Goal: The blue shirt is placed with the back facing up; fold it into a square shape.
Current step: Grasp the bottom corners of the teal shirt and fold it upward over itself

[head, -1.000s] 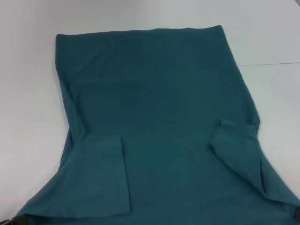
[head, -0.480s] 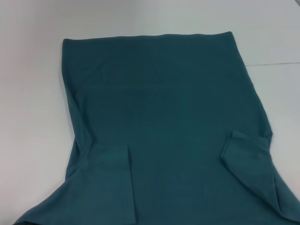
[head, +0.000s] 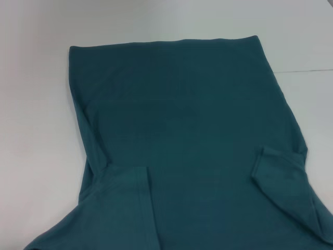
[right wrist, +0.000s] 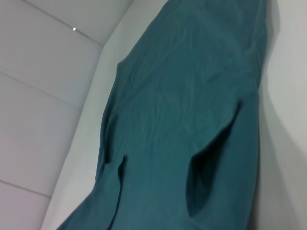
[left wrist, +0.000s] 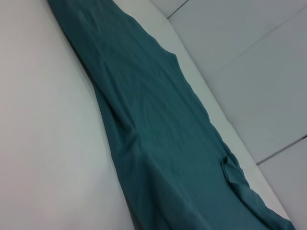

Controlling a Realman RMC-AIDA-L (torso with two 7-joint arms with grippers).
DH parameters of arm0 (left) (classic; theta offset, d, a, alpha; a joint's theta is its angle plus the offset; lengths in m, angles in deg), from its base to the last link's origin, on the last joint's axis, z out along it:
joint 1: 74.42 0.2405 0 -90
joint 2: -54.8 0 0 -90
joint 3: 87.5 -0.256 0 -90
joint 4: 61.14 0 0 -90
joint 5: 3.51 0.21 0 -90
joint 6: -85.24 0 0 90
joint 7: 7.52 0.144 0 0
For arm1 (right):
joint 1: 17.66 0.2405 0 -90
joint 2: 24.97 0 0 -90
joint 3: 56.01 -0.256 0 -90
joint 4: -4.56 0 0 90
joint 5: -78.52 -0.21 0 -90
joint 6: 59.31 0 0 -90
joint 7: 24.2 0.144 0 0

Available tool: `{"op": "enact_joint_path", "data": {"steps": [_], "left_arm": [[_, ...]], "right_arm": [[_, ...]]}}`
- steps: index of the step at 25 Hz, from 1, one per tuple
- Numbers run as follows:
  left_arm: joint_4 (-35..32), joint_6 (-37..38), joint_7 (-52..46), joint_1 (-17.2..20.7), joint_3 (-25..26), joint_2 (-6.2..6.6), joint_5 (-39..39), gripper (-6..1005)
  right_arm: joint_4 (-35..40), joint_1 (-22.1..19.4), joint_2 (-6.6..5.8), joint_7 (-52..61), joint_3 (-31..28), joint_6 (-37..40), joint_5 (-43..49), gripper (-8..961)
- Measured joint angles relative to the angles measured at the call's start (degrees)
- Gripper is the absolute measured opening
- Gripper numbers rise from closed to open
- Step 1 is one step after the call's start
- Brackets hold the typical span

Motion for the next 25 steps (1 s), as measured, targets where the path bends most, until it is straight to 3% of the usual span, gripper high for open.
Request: {"op": "enact_joint_path", "data": {"steps": [8,20,25], "left_arm": [[1.92,-0.35,-0.17,-3.16,0.00,0.38,-0.53,14],[12.55,-11.63,-1.17,-18.25,0.74,4.00,-4.57,14],[14.65,-19.39,-2.57,-23.42,0.68,4.41,-8.21,15]], "right_arm": [[0.00,1.86,-0.66,1.04,-3.51,0.81,-0.28,39],[0.08,12.98,-2.26,4.55,-6.93,-2.73,-0.40,40],[0.16,18.14,-3.13,5.45,-6.87,-9.11,-0.43,40]]}}
